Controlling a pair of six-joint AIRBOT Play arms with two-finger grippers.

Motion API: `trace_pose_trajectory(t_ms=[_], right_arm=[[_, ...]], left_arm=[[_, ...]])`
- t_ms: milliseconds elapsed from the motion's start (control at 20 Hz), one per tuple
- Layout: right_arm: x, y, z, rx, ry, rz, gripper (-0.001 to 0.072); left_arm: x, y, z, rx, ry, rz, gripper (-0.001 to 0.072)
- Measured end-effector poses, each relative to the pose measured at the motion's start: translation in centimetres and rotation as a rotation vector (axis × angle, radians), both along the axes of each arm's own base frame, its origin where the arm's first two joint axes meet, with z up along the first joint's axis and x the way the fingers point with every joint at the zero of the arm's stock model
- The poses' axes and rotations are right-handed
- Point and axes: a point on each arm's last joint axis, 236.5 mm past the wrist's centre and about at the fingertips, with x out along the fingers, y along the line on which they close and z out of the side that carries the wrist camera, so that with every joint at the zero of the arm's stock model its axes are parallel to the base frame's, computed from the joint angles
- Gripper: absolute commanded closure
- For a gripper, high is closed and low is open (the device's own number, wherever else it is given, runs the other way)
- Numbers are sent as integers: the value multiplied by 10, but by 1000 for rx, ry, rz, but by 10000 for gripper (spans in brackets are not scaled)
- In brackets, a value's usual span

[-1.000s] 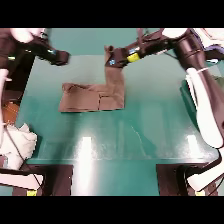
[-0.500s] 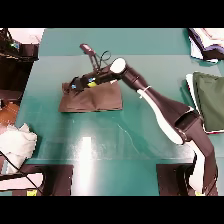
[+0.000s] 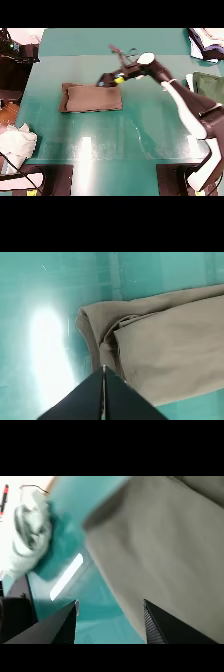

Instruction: Fold the shirts.

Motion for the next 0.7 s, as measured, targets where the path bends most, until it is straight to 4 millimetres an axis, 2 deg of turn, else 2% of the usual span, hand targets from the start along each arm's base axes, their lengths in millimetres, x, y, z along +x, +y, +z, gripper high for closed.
trace_pose_trajectory(t_ms=[100, 150, 200, 300, 400, 500, 700], right_arm=[[6, -49, -21, -77, 62, -81, 222], [7, -69, -30, -99, 98, -122, 77], [6, -82, -39, -116, 126, -146, 35], [5, -99, -57, -132, 181, -197, 35], [2, -100, -71, -130, 227, -217, 35], [-1, -91, -87, -138, 251, -214, 35], [5, -49, -103, -100, 262, -210, 39]], left_arm=[[0, 0, -2, -1, 3, 0, 679], [0, 0, -4, -2, 5, 0, 679], [1, -1, -6, -4, 8, 1, 679], [1, -1, -12, -8, 18, 1, 679], [0, -3, -19, -16, 33, 0, 678], [-1, -4, -25, -22, 44, 0, 678], [-1, -5, -28, -29, 49, -1, 679]])
